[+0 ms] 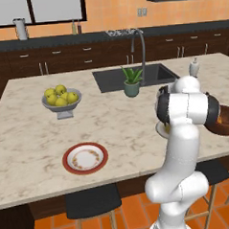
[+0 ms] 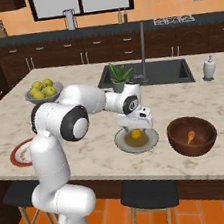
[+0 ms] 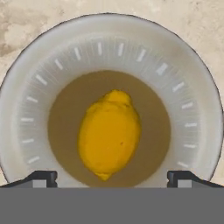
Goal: Pick the chicken drumstick and lemon from their plates and place them in the bowl. Then put the bowl in the fridge.
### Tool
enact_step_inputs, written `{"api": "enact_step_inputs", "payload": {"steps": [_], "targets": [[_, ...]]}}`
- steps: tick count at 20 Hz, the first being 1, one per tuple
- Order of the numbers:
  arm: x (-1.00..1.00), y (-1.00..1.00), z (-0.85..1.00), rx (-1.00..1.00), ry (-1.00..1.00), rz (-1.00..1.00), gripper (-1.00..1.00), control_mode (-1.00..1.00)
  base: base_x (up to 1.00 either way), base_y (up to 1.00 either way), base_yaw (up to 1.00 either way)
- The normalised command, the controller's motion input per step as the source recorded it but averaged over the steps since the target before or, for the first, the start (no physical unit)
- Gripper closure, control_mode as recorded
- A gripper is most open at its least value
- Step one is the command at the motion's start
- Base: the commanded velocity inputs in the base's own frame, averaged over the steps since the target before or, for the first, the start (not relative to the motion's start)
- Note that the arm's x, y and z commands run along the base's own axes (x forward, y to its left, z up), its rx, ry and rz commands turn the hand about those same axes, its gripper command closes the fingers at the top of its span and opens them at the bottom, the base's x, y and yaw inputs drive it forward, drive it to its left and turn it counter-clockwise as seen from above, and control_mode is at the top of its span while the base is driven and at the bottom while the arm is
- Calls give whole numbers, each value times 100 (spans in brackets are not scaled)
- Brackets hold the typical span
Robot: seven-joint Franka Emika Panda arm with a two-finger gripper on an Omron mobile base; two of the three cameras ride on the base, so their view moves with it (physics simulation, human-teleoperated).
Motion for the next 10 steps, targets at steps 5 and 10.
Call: {"api": "enact_step_inputs", "payload": {"steps": [5,10], "targets": [[28,-11,-26,0,0,8,-100,-100,0,0,0],[2,0,-23,0,0,3,-100,-100,0,0,0]]}}
